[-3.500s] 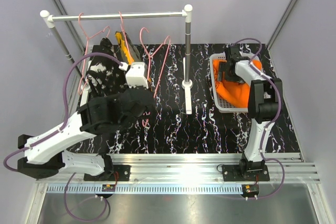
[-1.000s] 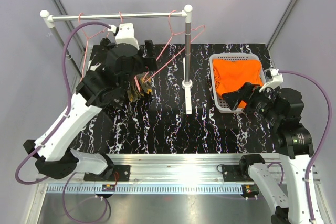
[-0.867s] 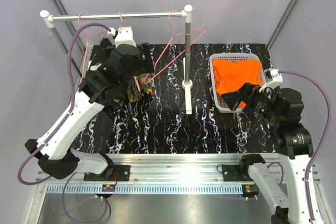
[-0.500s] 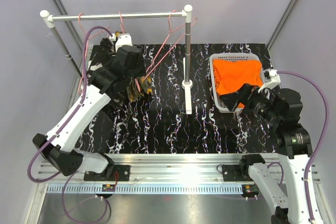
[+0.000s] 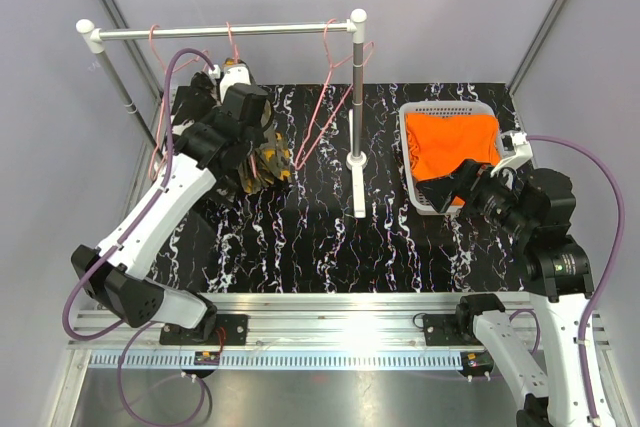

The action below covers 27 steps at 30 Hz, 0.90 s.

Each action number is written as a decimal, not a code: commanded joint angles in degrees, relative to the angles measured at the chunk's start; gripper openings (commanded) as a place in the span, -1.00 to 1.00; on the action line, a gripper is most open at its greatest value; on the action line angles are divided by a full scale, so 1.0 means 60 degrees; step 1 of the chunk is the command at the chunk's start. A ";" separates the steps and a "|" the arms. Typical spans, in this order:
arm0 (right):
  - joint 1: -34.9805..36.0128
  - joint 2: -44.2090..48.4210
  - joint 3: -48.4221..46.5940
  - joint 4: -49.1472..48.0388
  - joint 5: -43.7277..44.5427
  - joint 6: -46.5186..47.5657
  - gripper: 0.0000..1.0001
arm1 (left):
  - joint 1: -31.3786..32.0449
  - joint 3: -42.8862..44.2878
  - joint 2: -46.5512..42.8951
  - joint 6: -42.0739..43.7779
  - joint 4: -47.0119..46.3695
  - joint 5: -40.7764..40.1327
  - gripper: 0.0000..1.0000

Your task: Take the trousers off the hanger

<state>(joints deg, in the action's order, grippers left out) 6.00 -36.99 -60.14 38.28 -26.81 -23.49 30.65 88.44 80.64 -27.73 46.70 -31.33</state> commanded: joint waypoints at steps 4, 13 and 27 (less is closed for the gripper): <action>0.0040 0.0086 0.0062 -0.0594 -0.0322 -0.0158 0.99 | -0.0099 0.0405 -0.0198 0.0006 -0.0166 0.0081 -1.00; 0.0055 0.0408 0.0194 -0.1004 0.0188 -0.0787 0.99 | -0.0099 0.0669 -0.0798 0.0797 -0.1145 0.0709 -1.00; 0.0055 0.0614 0.0400 -0.1532 0.0278 -0.0671 0.99 | -0.0085 0.1812 -0.0959 0.0871 -0.1586 0.0930 -1.00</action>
<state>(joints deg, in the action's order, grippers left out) 6.00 -32.73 -56.80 32.12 -26.00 -27.42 30.33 94.56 78.15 -23.33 46.83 -25.74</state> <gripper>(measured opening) 0.993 0.028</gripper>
